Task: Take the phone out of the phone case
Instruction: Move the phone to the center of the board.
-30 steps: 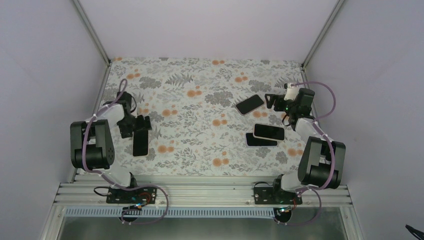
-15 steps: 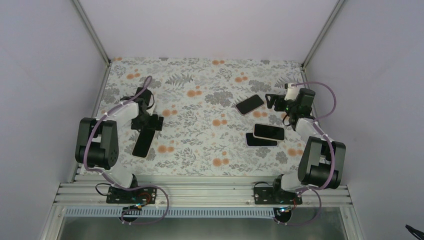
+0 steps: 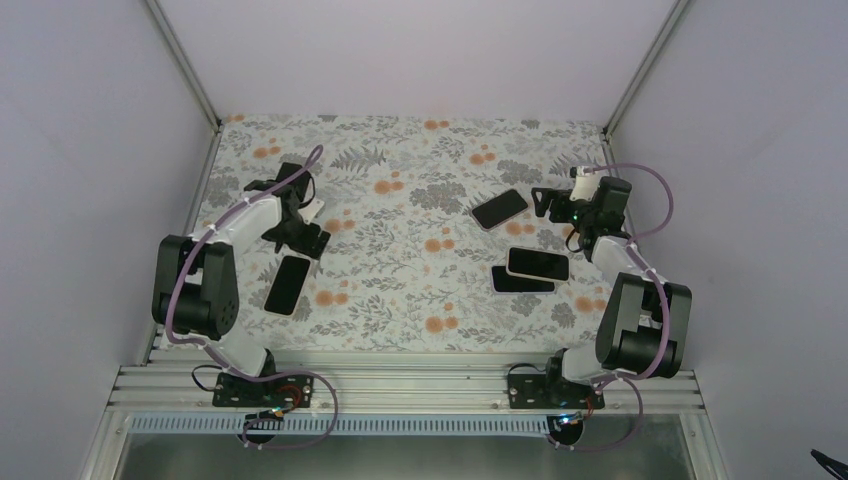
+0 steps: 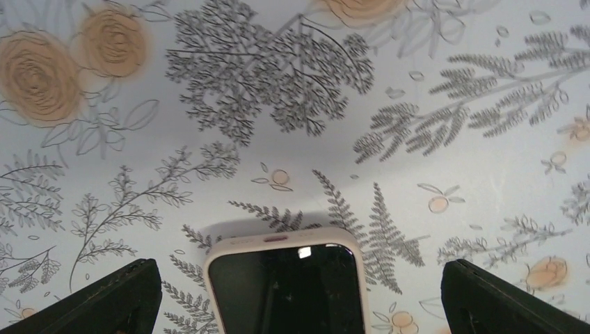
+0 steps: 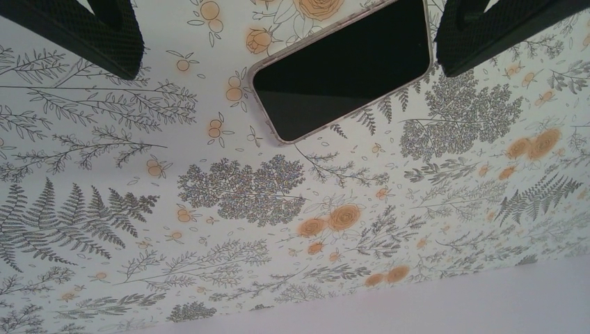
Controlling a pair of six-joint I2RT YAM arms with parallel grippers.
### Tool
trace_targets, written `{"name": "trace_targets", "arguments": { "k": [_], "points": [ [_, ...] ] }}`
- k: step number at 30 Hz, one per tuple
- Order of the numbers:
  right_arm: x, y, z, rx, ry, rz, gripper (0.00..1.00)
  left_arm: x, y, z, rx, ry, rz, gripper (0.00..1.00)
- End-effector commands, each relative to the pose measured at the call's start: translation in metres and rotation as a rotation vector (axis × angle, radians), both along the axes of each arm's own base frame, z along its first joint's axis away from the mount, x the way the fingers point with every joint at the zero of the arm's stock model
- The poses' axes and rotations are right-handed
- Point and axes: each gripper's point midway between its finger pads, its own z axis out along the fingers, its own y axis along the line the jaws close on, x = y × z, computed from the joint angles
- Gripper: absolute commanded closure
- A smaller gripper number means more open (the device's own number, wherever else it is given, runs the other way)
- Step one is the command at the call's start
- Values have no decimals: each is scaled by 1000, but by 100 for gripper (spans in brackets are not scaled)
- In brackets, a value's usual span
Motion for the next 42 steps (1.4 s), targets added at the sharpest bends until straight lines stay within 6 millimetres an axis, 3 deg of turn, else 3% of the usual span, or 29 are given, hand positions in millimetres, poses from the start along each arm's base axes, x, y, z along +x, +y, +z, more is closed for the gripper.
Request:
{"name": "trace_targets", "arguments": {
  "k": [1, 15, 22, 33, 37, 42],
  "points": [
    [0, -4, 8, -14, -31, -11, 1, -15, -4, -2, 26, 67, -121, 0],
    [0, -5, 4, -13, -23, -10, 1, -39, 14, -34, 104, 219, -153, 0],
    [1, -5, 3, -14, -23, -8, 1, -42, 28, -45, 107, 263, -113, 0],
    [2, -4, 1, -12, -18, -6, 1, -57, 33, -61, 105, 314, -120, 0],
    [2, -4, 1, -11, -17, -5, 1, -55, 21, -64, 43, 309, -144, 16],
    [2, -4, 1, -9, -16, -3, 1, -37, -1, -57, -27, 261, -167, 37]
  ]
}}
